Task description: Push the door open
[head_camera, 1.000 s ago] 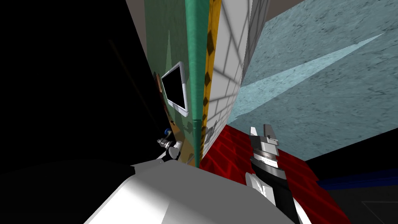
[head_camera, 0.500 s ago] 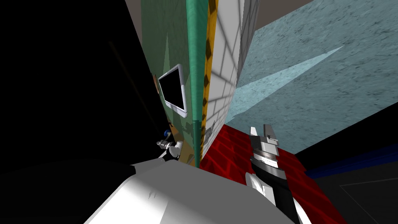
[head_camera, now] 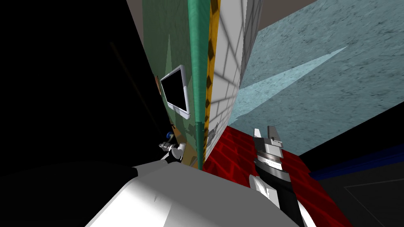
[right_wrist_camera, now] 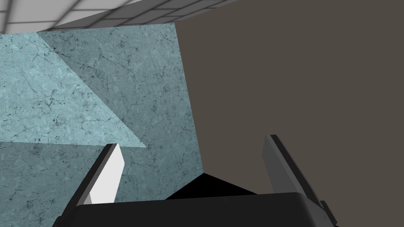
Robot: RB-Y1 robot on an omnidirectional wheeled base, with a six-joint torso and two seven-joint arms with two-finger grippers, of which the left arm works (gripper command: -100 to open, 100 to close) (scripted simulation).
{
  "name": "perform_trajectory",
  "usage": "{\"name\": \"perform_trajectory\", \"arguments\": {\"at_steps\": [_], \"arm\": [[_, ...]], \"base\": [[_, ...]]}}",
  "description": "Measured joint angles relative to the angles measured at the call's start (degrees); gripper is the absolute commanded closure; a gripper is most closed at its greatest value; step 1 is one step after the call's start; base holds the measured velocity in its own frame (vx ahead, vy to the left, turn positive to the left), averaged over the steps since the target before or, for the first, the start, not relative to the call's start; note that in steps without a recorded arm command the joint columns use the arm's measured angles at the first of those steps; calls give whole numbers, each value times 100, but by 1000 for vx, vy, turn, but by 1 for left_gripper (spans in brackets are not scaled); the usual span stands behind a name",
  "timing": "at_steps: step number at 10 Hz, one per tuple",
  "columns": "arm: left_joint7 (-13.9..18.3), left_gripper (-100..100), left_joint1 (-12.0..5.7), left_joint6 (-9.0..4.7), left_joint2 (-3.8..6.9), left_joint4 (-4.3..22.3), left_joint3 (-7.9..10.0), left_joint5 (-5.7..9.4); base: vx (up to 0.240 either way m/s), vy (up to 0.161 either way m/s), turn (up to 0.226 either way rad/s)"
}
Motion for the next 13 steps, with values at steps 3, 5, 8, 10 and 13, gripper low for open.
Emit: {"name": "perform_trajectory", "arguments": {"at_steps": [3,5,8,10,13], "arm": [[53,100,-38,-76,76,173,-3,-1],[55,100,-48,-145,163,304,70,55],[-41,100,67,-64,53,-58,182,141],[-57,100,76,-162,205,60,333,256],[-155,100,156,-201,285,-96,570,436]], "base": [[1,-4,12],[-17,56,-161],[-13,46,-129],[-22,74,-210],[-22,76,-216]]}}
